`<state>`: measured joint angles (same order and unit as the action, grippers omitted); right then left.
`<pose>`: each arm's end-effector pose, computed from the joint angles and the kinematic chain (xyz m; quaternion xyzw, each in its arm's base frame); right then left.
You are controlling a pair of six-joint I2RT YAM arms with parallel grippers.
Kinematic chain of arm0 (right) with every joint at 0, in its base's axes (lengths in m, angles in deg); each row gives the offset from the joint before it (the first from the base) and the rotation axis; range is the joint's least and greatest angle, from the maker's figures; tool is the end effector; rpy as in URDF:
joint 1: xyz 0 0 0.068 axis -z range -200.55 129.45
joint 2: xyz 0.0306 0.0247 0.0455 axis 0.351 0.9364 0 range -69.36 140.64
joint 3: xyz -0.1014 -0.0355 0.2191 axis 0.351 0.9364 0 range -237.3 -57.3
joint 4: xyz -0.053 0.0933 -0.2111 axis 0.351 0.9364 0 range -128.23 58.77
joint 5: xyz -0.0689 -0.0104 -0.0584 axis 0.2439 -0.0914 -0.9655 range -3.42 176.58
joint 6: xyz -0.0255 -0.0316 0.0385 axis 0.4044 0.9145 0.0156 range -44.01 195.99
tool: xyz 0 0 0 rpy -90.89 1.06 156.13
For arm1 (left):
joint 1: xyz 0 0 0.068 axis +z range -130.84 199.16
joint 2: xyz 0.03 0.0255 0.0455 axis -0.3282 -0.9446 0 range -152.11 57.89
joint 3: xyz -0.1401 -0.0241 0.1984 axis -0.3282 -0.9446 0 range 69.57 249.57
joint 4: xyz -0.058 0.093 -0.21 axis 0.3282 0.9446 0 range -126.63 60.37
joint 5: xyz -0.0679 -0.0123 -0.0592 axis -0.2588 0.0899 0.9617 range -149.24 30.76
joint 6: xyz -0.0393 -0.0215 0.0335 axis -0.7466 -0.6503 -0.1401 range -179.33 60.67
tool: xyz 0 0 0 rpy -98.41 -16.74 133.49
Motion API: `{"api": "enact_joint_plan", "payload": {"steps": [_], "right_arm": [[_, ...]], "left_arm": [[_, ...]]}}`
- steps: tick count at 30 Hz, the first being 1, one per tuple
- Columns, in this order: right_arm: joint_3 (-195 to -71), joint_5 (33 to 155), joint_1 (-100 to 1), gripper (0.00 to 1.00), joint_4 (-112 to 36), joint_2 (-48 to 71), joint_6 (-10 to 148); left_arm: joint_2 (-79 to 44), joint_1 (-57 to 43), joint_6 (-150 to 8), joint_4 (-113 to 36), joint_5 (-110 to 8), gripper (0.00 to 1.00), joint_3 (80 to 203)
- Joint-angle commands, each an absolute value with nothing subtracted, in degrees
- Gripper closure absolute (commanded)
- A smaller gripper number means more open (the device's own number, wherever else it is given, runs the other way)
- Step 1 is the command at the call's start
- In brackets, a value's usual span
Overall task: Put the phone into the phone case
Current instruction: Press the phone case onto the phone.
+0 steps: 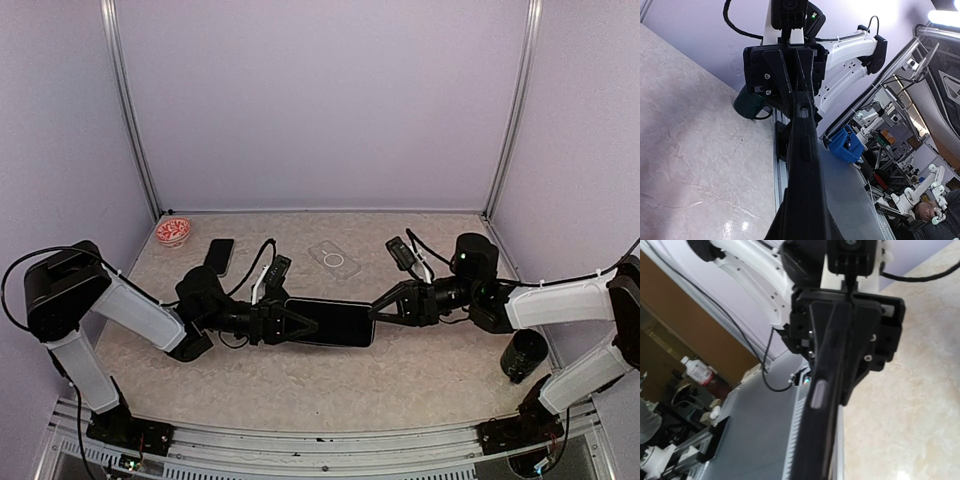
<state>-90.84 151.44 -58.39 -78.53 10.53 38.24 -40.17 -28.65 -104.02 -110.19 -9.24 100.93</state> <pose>0.1863 0.1889 0.2177 -0.3591 0.6273 0.6610 0.2017 0.1746 -0.2366 0.1802 0.3325 0.5926 -0.6837 0.2662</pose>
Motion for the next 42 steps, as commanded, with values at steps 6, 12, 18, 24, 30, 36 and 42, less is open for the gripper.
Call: {"api": "enact_joint_plan", "payload": {"steps": [6,12,18,24,30,36,42], "right_arm": [[-92.87,142.62,-58.96,1.00,-67.44,8.00,44.88],[-92.96,141.61,-59.04,1.00,-67.02,8.40,44.74],[-93.02,142.57,-59.00,0.82,-67.66,9.48,44.39],[-93.08,144.26,-59.06,0.64,-68.63,10.71,43.32],[-91.88,143.08,-59.02,0.51,-68.17,8.42,43.92],[-91.26,142.40,-59.11,0.43,-67.68,7.33,44.22],[-91.27,142.45,-60.01,0.37,-68.15,7.03,44.31]], "left_arm": [[-39.88,-29.00,-103.11,-113.24,-11.45,0.85,102.00],[-39.97,-29.01,-103.12,-113.50,-11.35,0.98,101.92],[-39.72,-29.00,-102.88,-113.65,-11.56,1.00,101.59],[-38.41,-28.19,-102.11,-113.60,-12.71,1.00,100.87],[-36.22,-27.61,-101.41,-113.15,-14.18,1.00,100.60],[-34.98,-27.51,-101.46,-112.76,-15.02,1.00,100.93],[-33.33,-27.51,-101.05,-111.53,-16.26,1.00,100.77]]}}
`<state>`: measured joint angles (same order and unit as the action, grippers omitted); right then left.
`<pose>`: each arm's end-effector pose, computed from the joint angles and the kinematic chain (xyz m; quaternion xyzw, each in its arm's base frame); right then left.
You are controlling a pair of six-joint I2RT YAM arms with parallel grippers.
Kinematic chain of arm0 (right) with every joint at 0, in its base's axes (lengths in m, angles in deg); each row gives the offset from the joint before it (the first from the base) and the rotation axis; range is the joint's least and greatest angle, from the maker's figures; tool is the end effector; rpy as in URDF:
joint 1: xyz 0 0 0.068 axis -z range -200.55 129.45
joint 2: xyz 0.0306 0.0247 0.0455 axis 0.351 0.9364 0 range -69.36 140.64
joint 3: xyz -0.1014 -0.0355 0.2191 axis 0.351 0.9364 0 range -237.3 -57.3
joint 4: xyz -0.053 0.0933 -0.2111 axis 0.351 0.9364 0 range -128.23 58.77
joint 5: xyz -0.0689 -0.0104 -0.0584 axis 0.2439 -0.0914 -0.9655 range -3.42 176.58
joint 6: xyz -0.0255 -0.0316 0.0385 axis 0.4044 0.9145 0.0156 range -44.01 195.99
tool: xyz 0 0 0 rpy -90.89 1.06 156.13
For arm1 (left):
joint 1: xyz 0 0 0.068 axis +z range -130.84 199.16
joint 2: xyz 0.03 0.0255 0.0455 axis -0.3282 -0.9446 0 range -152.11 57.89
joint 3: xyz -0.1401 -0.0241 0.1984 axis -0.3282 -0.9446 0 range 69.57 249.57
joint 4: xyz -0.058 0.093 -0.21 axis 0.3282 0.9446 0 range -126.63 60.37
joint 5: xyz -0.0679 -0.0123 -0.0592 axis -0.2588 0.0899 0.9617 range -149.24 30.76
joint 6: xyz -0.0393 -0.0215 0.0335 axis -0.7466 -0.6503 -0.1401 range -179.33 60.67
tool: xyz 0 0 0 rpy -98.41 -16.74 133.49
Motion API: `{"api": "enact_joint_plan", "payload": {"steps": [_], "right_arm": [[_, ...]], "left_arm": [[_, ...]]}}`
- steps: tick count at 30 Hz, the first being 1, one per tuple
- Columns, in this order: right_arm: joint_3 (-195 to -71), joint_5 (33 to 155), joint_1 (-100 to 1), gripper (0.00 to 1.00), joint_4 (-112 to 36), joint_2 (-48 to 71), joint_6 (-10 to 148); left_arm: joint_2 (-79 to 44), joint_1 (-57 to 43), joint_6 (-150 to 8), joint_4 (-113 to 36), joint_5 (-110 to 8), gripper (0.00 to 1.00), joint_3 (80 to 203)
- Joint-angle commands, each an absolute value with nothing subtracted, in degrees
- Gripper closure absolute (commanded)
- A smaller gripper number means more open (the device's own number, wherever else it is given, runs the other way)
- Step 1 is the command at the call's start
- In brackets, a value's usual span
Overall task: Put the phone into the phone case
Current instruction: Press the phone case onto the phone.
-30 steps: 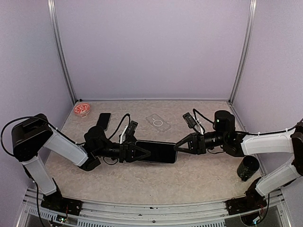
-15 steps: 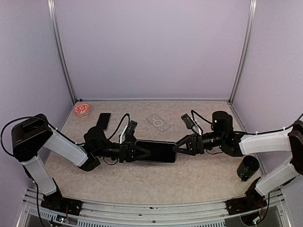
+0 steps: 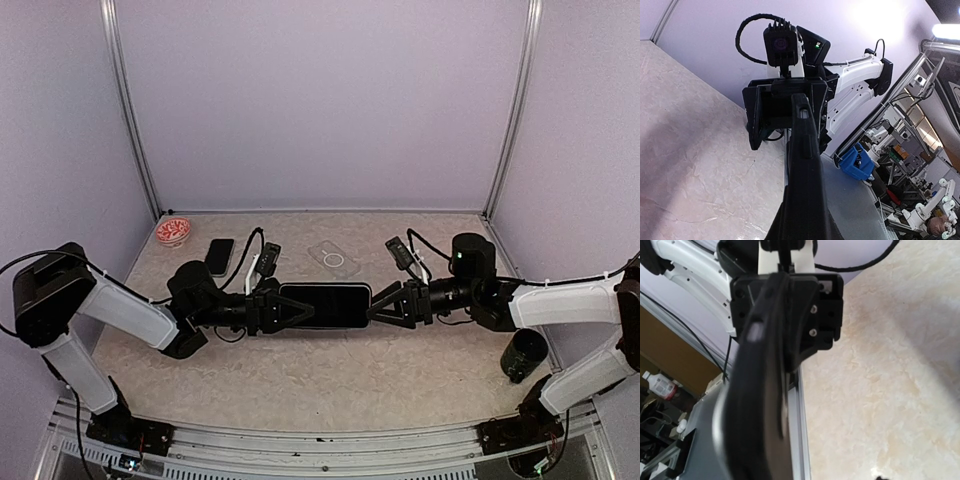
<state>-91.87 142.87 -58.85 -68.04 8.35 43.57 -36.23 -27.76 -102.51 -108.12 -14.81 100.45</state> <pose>0.1869 0.1884 0.2146 -0.3277 0.6758 0.6182 0.2318 0.1780 -0.2298 0.1935 0.3056 0.5962 -0.6702 0.3194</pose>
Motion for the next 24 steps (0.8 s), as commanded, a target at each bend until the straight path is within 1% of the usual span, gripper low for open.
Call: {"api": "enact_joint_plan", "payload": {"steps": [1,6,14,17,24], "right_arm": [[-91.38,142.47,-60.25,0.35,-68.13,7.01,44.39],[-91.63,142.10,-61.51,0.28,-67.86,6.97,45.02],[-93.01,141.99,-62.30,0.28,-67.87,8.78,44.90],[-93.56,141.84,-62.28,0.30,-68.70,9.41,44.30],[-94.64,143.02,-62.30,0.42,-70.26,11.51,43.16]], "left_arm": [[-33.05,-27.51,-100.85,-111.09,-16.48,1.00,100.80],[-31.83,-27.51,-100.43,-110.07,-17.34,1.00,100.78],[-31.36,-27.60,-100.20,-109.61,-17.52,1.00,100.34],[-31.32,-27.60,-99.99,-109.31,-17.41,1.00,100.27],[-32.04,-27.60,-99.69,-108.99,-17.06,1.00,100.33]]}}
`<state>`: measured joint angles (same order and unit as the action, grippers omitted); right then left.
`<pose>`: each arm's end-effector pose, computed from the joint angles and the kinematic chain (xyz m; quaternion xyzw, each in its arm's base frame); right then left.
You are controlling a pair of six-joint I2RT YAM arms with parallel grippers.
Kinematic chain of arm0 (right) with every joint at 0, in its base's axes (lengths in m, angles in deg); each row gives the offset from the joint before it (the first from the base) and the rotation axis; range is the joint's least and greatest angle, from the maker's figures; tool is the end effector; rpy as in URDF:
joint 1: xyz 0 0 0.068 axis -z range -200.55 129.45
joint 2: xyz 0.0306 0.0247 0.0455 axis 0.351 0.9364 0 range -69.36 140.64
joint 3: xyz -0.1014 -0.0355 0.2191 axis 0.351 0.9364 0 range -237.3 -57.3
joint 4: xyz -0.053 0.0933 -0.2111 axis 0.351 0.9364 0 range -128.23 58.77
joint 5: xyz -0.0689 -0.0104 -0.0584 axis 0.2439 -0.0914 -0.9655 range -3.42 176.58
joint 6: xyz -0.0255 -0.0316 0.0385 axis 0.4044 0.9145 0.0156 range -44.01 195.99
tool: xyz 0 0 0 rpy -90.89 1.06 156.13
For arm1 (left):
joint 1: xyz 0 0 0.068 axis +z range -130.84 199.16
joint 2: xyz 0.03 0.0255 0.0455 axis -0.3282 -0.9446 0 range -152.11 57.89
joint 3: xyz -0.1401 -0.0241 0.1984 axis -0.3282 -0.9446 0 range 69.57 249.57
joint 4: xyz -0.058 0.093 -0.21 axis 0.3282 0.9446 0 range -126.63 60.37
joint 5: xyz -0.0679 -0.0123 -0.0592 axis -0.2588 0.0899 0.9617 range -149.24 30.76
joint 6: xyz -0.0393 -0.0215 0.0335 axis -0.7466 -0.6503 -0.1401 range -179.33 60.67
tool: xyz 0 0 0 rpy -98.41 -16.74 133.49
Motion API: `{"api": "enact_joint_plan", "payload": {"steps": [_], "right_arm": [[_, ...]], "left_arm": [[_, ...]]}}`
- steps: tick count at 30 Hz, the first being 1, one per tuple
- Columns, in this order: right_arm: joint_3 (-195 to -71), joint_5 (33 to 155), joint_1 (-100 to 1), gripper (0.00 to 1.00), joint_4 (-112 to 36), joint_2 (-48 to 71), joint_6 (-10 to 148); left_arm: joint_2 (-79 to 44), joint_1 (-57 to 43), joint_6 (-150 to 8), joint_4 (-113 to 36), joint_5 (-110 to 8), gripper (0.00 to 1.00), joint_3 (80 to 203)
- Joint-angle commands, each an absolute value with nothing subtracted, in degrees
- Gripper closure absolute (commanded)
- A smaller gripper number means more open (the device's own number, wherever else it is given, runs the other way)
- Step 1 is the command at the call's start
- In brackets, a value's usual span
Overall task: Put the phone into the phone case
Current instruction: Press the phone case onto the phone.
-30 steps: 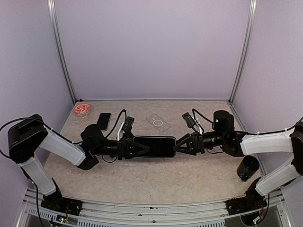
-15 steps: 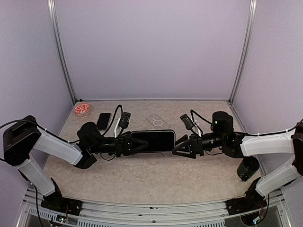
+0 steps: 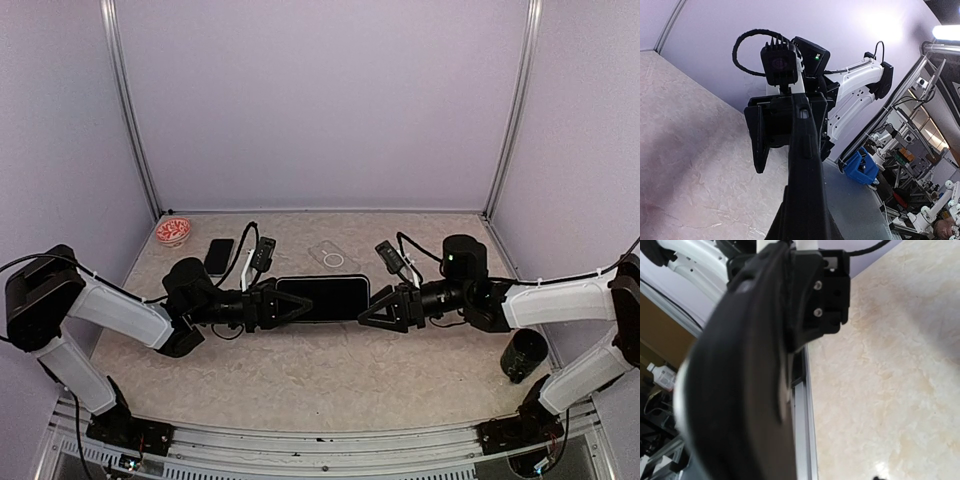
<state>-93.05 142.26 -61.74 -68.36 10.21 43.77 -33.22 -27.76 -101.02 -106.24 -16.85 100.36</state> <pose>0.1821 0.2016 0.2131 -0.3420 0.6707 0.6209 0.2184 0.1765 -0.2267 0.2040 0.3028 0.5906 -0.6638 0.3449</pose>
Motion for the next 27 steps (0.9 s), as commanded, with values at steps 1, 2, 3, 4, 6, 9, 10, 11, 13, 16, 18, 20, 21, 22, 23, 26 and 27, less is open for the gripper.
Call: {"api": "enact_joint_plan", "payload": {"steps": [1,2,3,4,6,9,10,11,13,16,18,20,21,22,23,26,27], "right_arm": [[-94.59,143.20,-62.37,0.44,-70.57,11.74,42.91],[-94.57,143.26,-62.37,0.46,-70.91,11.88,42.81],[-94.49,143.29,-62.35,0.48,-71.12,11.99,42.66],[-94.44,143.40,-62.37,0.50,-71.29,12.10,42.60],[-94.32,143.57,-62.38,0.53,-71.66,12.32,42.52],[-93.94,143.61,-62.34,0.57,-72.55,12.67,42.23],[-93.95,143.68,-62.38,0.59,-72.70,12.78,42.10],[-93.88,143.77,-62.36,0.60,-72.98,12.95,41.98],[-93.71,143.96,-62.35,0.63,-73.38,13.23,41.82],[-93.45,144.03,-62.37,0.68,-73.73,13.34,41.77],[-93.19,144.14,-62.37,0.70,-74.02,13.43,41.76],[-92.93,144.11,-62.38,0.72,-74.27,13.35,41.63],[-92.84,144.17,-62.36,0.73,-74.34,13.28,41.63],[-92.74,144.21,-62.38,0.74,-74.31,13.21,41.63],[-92.66,144.23,-62.43,0.75,-74.35,13.17,41.65],[-92.31,144.10,-62.36,0.77,-74.43,12.87,41.74],[-92.22,144.06,-62.38,0.78,-74.43,12.89,41.76]], "left_arm": [[-32.16,-27.60,-99.67,-109.07,-17.05,1.00,100.29],[-32.25,-27.56,-99.67,-109.18,-16.97,1.00,100.25],[-32.56,-27.59,-99.67,-109.27,-16.97,1.00,100.18],[-32.77,-27.60,-99.75,-109.45,-16.92,1.00,100.08],[-33.31,-27.58,-99.97,-110.06,-16.82,1.00,99.87],[-33.98,-27.54,-100.41,-111.05,-16.79,1.00,99.48],[-34.20,-27.53,-100.45,-111.26,-16.79,1.00,99.39],[-34.42,-27.51,-100.54,-111.33,-16.89,1.00,99.35],[-34.85,-27.56,-100.55,-111.53,-17.03,1.00,99.24],[-35.29,-27.45,-100.84,-112.11,-17.17,1.00,99.03],[-35.57,-27.53,-101.06,-112.47,-17.19,1.00,99.07],[-35.87,-27.58,-101.22,-112.71,-17.17,1.00,99.04],[-35.96,-27.52,-101.39,-112.89,-17.14,1.00,99.02],[-36.10,-27.58,-101.50,-113.02,-17.18,1.00,99.02],[-36.14,-27.60,-101.58,-113.15,-17.16,1.00,99.02],[-36.32,-27.67,-101.75,-113.27,-17.28,1.00,99.19],[-36.37,-27.68,-101.75,-113.21,-17.26,1.00,99.20]]}}
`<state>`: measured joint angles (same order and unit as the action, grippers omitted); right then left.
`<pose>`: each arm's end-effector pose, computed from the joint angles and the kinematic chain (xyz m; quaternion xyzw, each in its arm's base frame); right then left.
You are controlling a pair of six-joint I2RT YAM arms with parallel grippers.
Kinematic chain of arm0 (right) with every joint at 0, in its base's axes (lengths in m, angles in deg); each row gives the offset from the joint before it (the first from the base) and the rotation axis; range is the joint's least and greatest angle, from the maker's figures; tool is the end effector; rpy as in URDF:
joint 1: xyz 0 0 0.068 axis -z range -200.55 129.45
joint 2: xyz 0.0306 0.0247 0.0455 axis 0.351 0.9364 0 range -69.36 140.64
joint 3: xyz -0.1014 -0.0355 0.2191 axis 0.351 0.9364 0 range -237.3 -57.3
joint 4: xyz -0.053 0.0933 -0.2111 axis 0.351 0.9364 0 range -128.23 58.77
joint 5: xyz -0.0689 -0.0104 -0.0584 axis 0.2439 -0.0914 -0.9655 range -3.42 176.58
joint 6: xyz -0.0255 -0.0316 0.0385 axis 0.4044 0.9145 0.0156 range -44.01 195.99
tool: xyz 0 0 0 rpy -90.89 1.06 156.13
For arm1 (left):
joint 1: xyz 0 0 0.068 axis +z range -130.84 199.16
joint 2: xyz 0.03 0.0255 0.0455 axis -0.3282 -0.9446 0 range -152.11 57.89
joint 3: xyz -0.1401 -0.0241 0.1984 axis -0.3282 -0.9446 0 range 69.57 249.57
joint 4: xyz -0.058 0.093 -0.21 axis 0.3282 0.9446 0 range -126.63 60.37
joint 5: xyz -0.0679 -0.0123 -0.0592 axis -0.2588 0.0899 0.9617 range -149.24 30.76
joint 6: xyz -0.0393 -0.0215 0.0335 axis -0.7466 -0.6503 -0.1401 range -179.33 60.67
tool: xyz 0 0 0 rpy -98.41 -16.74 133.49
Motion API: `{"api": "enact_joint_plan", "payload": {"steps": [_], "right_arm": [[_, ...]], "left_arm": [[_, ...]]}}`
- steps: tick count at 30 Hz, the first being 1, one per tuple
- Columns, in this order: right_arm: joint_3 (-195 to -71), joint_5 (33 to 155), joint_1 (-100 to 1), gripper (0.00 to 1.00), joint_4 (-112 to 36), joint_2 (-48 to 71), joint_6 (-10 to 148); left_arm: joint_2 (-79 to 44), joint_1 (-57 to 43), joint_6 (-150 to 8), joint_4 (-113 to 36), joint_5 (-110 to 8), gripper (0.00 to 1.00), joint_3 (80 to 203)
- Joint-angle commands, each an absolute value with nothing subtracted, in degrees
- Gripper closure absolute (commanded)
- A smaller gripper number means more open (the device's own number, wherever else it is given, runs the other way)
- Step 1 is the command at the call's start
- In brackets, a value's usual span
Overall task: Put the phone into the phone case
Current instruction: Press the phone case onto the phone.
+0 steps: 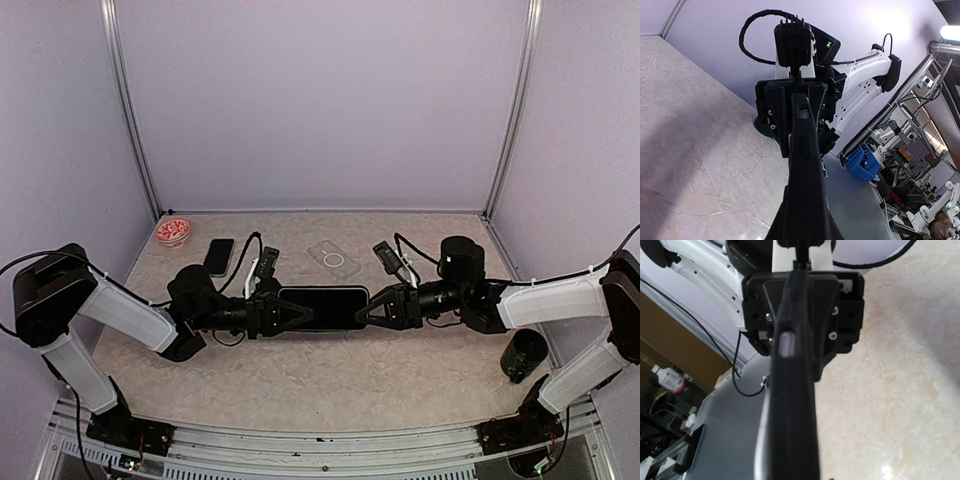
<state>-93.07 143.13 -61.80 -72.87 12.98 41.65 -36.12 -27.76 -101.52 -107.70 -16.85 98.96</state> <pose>0.1862 0.2060 0.2084 -0.3390 0.6649 0.6307 0.2127 0.1765 -0.2268 0.1869 0.2951 0.6095 -0.6594 0.3264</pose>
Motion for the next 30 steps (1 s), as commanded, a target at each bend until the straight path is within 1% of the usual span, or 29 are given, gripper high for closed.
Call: {"api": "enact_joint_plan", "payload": {"steps": [1,5,9,11,15,17,18,23,27,30], "right_arm": [[-92.16,144.05,-62.37,0.80,-74.44,12.82,41.74],[-91.81,144.10,-62.31,0.86,-74.69,12.57,41.68],[-91.57,143.66,-62.38,0.97,-74.71,12.23,41.67],[-91.58,143.34,-62.34,1.00,-74.56,11.97,41.77],[-91.63,142.55,-62.38,1.00,-73.61,11.57,42.27],[-91.67,142.08,-62.34,1.00,-73.06,11.28,42.70],[-91.67,141.97,-62.36,1.00,-72.89,11.24,42.81],[-91.59,141.79,-62.36,1.00,-72.77,11.32,42.77],[-91.58,141.72,-62.36,1.00,-72.85,11.47,42.67],[-91.58,141.67,-62.35,0.95,-72.86,11.66,42.61]], "left_arm": [[-36.47,-27.69,-101.78,-113.22,-17.32,1.00,99.19],[-36.52,-27.81,-101.95,-113.33,-17.53,0.99,99.20],[-36.50,-27.86,-102.03,-113.30,-17.60,0.90,99.21],[-36.50,-27.86,-102.09,-113.29,-17.61,0.86,99.11],[-36.33,-27.91,-102.20,-113.33,-17.45,0.77,99.15],[-36.31,-27.89,-102.20,-113.27,-17.30,0.76,99.11],[-36.25,-27.94,-102.14,-113.24,-17.36,0.76,99.04],[-36.15,-28.00,-102.09,-113.54,-17.31,0.99,98.89],[-36.28,-28.12,-101.98,-113.79,-17.34,1.00,98.71],[-36.33,-28.12,-101.91,-113.98,-17.60,1.00,98.49]]}}
